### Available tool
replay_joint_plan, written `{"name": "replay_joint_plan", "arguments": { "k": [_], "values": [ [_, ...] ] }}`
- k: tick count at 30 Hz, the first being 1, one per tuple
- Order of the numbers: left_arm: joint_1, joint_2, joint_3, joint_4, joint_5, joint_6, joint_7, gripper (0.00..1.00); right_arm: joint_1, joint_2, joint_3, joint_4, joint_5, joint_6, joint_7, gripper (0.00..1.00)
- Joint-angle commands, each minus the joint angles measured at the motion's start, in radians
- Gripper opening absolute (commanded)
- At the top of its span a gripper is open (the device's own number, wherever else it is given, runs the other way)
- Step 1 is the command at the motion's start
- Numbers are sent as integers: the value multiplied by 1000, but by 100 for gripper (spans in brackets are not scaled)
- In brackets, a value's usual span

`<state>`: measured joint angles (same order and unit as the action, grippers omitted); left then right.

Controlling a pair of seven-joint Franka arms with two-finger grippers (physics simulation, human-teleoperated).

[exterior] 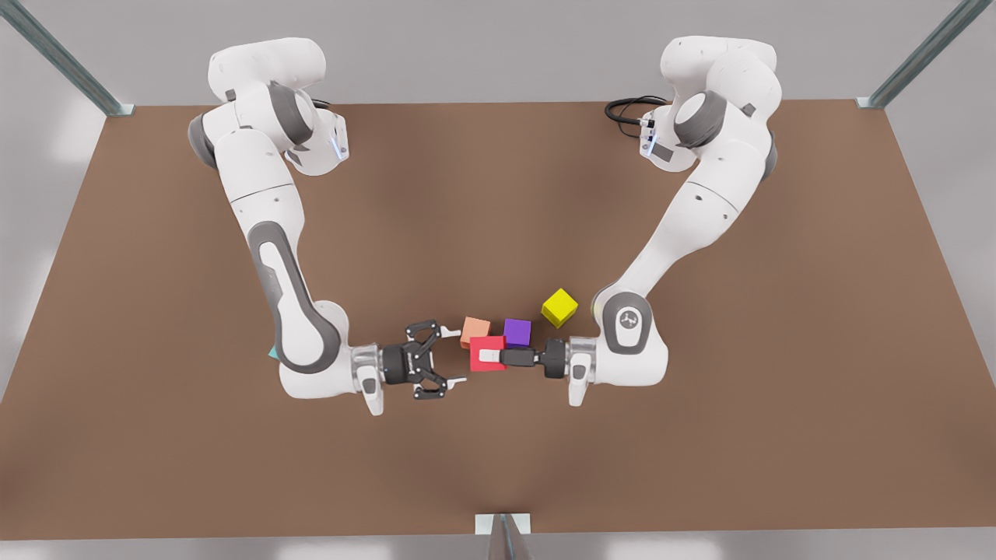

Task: Pick up red wooden cube and pass to hand red wooden cube and place in blue wooden cube

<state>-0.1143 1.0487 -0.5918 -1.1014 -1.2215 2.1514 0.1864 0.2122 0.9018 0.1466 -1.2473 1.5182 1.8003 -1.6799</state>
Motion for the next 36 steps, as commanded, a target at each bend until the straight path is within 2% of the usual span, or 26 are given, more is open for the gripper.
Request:
{"name": "replay_joint_plan", "arguments": {
  "k": [1, 36],
  "values": [
    [-1, -3, 0, 2, -10, 4, 30, 60, 3, -1, 1, 0, 5, -1, -58, 100],
    [-53, 30, 0, 37, -12, 62, 44, 60, 35, 9, 22, 37, 16, 45, -55, 100]
  ]
}}
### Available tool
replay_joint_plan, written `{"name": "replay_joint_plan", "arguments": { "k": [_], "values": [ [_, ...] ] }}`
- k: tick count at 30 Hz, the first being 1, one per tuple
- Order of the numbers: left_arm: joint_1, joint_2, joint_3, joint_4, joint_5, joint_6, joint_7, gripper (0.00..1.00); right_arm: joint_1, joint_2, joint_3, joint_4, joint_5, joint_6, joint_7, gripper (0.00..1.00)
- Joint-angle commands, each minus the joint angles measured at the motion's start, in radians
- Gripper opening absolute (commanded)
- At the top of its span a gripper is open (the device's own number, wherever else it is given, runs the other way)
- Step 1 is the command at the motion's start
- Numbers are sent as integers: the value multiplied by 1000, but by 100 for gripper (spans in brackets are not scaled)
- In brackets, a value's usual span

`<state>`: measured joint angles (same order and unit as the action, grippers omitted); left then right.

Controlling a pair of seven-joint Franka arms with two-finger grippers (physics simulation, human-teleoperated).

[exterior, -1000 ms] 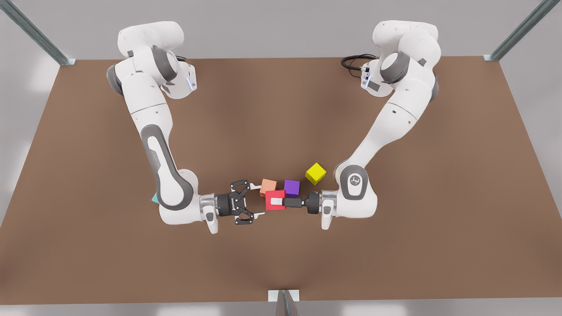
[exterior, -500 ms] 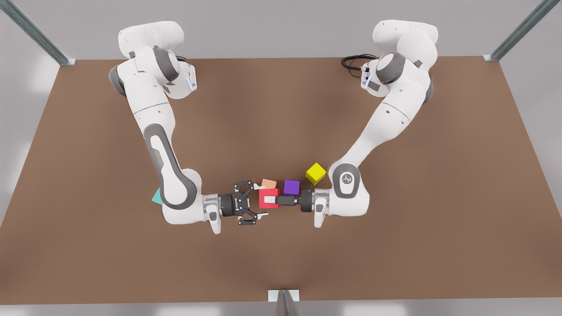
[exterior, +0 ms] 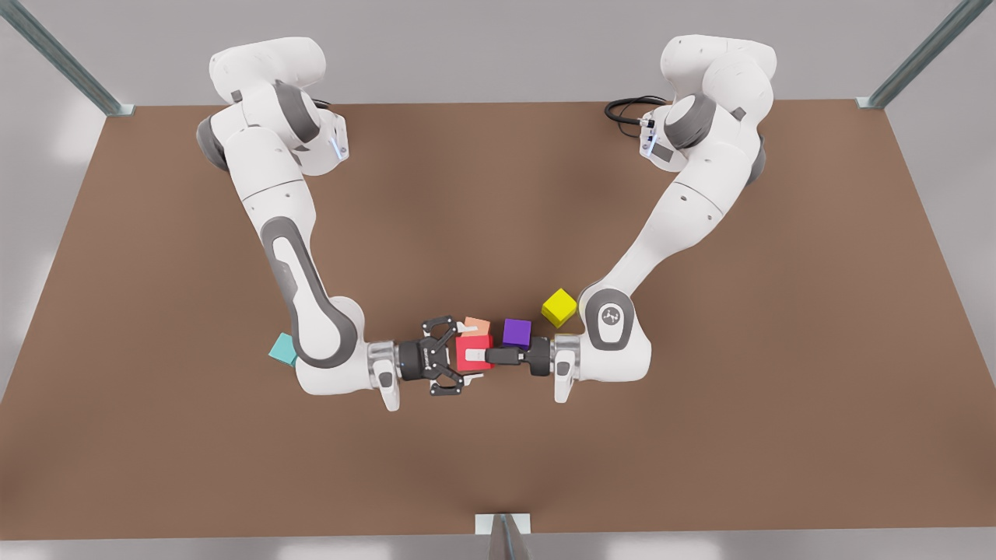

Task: Pick up red wooden cube and pass to hand red wooden cube and place in blue wooden cube

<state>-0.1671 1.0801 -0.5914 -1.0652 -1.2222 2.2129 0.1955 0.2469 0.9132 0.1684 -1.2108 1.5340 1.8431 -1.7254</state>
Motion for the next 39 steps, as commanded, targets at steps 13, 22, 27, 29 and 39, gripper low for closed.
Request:
{"name": "replay_joint_plan", "arguments": {
  "k": [13, 22, 27, 29, 39],
  "values": [
    [-3, 1, -1, 1, -11, 1, 35, 60, 3, 18, 0, 0, 0, 2, -26, 100],
    [-6, 1, -1, 1, -10, 1, 36, 60, 5, 19, 0, 0, -2, 2, -33, 68],
    [-6, 1, -1, 1, -10, 2, 36, 60, 9, 19, 0, 5, -2, 2, -31, 61],
    [-6, 1, -1, -1, -10, 2, 36, 60, 9, 19, 0, 4, -2, 2, -31, 61],
    [12, -5, -1, -10, -10, -9, 25, 100, 8, 16, -1, 5, -2, 2, -25, 61]
  ]
}}
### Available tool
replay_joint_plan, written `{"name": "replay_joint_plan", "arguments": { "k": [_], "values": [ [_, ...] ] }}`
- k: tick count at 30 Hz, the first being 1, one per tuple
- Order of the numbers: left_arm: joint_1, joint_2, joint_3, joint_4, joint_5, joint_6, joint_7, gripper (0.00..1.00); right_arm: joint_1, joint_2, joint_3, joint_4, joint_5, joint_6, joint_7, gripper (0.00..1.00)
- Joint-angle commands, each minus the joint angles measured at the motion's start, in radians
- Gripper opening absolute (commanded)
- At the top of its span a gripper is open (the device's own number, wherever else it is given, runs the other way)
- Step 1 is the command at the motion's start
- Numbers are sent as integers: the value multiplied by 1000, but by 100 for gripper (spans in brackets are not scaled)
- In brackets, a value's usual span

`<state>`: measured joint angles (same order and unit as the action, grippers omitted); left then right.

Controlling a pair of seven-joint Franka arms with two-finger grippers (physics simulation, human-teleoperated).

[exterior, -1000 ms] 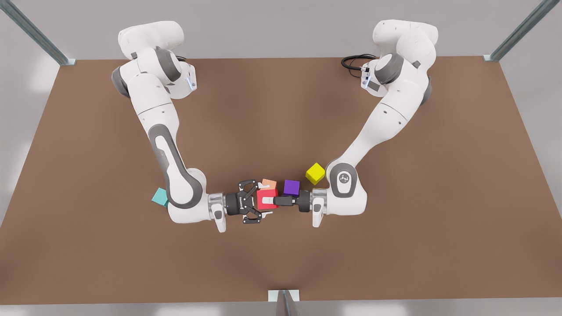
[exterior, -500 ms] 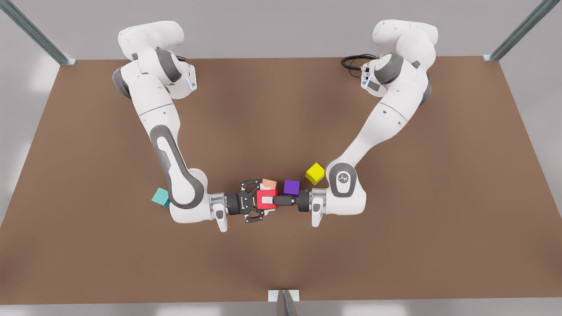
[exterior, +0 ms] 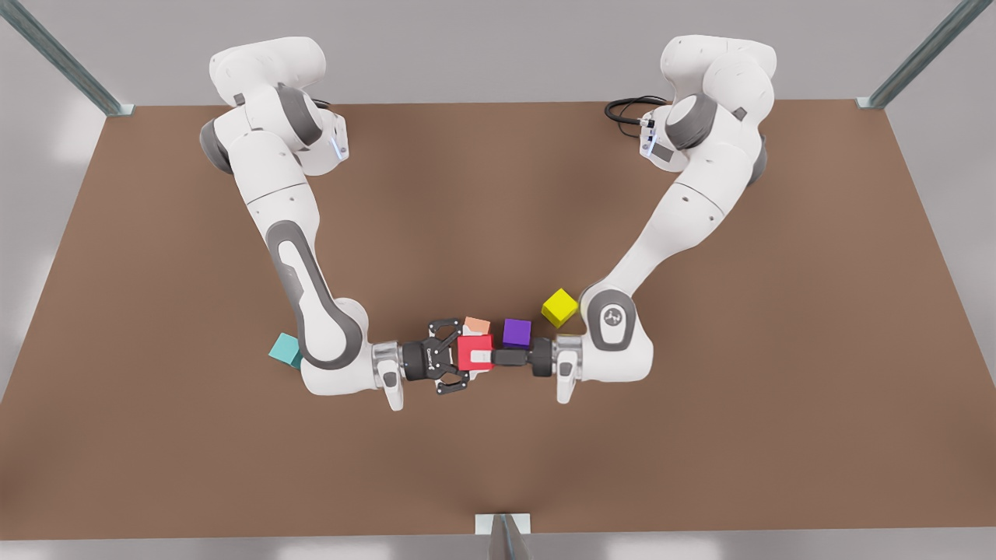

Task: Pick up red wooden cube and pass to hand red wooden cube and place in blue wooden cube

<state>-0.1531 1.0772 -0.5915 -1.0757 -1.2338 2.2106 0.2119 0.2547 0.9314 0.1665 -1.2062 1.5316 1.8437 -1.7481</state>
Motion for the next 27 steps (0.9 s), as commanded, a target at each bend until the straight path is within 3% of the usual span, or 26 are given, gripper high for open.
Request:
{"name": "replay_joint_plan", "arguments": {
  "k": [1, 5, 7, 8, 9, 10, 11, 12, 14, 15, 16, 17, 18, 21, 27],
  "values": [
    [17, -3, -1, 0, 7, -23, 11, 100, -2, -2, 1, 0, 1, 2, -2, 61],
    [168, -29, -4, -59, 40, -218, 11, 100, -48, -11, -19, 11, -102, -49, 9, 61],
    [277, -39, -4, -67, 186, -376, 9, 100, -92, -14, -18, 10, -203, -89, 51, 61],
    [378, -45, -4, -60, 331, -518, -87, 100, -129, -19, -18, 10, -273, -119, 70, 61],
    [473, -74, -7, 8, 616, -733, -134, 100, -166, -19, -19, 8, -353, -156, 101, 61],
    [526, -95, 2, 31, 710, -865, -179, 100, -195, -19, -19, 8, -425, -181, 136, 61],
    [627, -204, 1, 49, 1006, -905, -192, 100, -215, -55, -25, 4, -559, -184, 211, 61],
    [597, -307, -5, 46, 1313, -893, -232, 100, -216, -95, -50, 0, -701, -186, 315, 61],
    [555, -381, -30, 49, 1531, -899, -393, 100, -192, -126, -145, 5, -899, -184, 545, 61],
    [547, -419, -21, 34, 1577, -873, -387, 100, -187, -143, -165, 5, -999, -184, 657, 61],
    [328, -689, 341, -222, 1419, -700, -249, 100, -186, -169, -170, 5, -1192, -184, 788, 61],
    [130, -850, 539, -402, 1333, -641, -236, 100, -178, -197, -170, -4, -1330, -186, 861, 61],
    [83, -864, 541, -376, 1327, -749, -239, 100, -176, -203, -171, -7, -1419, -178, 872, 61],
    [87, -806, 527, -342, 1307, -795, -299, 100, -146, -252, -226, -105, -1558, -75, 1004, 61],
    [67, -800, 493, -334, 1272, -832, -295, 100, -149, -284, -223, -205, -1567, 26, 1214, 58]
  ]
}}
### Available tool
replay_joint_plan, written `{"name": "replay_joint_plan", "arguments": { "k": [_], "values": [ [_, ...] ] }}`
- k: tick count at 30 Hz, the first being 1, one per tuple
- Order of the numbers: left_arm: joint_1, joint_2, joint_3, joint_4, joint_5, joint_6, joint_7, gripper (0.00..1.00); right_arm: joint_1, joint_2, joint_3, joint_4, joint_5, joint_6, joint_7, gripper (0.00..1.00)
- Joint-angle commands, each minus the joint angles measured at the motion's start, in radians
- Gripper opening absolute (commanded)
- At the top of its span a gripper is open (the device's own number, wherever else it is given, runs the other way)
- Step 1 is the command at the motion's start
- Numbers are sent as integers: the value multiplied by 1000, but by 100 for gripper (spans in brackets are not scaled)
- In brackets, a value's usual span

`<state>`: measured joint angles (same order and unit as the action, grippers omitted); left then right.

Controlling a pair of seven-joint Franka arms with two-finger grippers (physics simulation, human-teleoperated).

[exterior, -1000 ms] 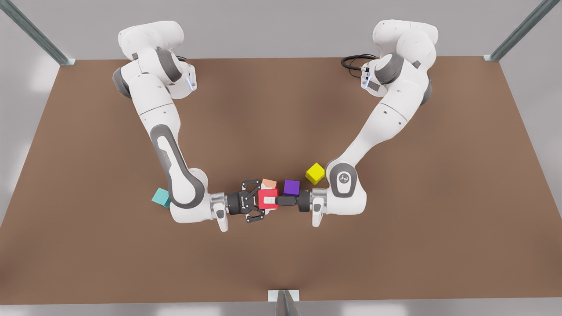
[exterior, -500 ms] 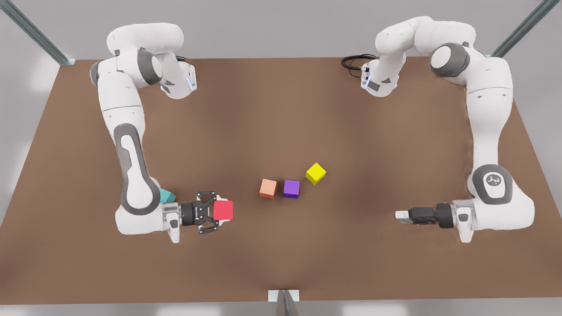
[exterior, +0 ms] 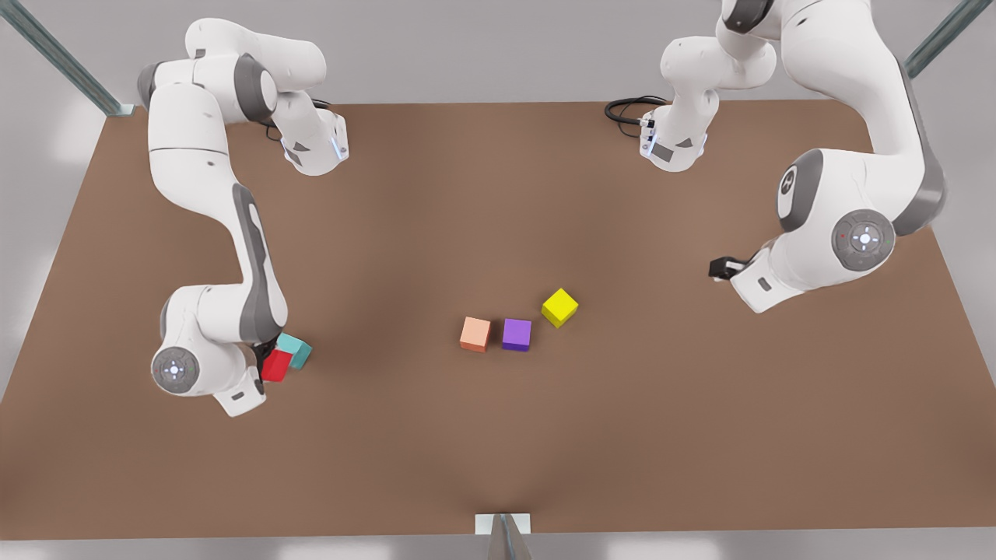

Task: Pick up red wooden cube and pass to hand red wooden cube and place in blue wooden cube

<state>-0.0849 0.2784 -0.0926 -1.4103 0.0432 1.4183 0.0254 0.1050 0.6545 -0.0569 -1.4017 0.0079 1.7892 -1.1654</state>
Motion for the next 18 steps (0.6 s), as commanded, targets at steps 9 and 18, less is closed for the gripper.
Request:
{"name": "replay_joint_plan", "arguments": {
  "k": [9, 18],
  "values": [
    [-3, 5, -9, -4, -22, -42, -110, 100, 4, -153, -1, -385, -45, 424, 658, 58],
    [4, 5, -9, -3, -23, -41, -108, 100, 5, -148, 0, -424, -45, 444, 658, 59]
  ]
}}
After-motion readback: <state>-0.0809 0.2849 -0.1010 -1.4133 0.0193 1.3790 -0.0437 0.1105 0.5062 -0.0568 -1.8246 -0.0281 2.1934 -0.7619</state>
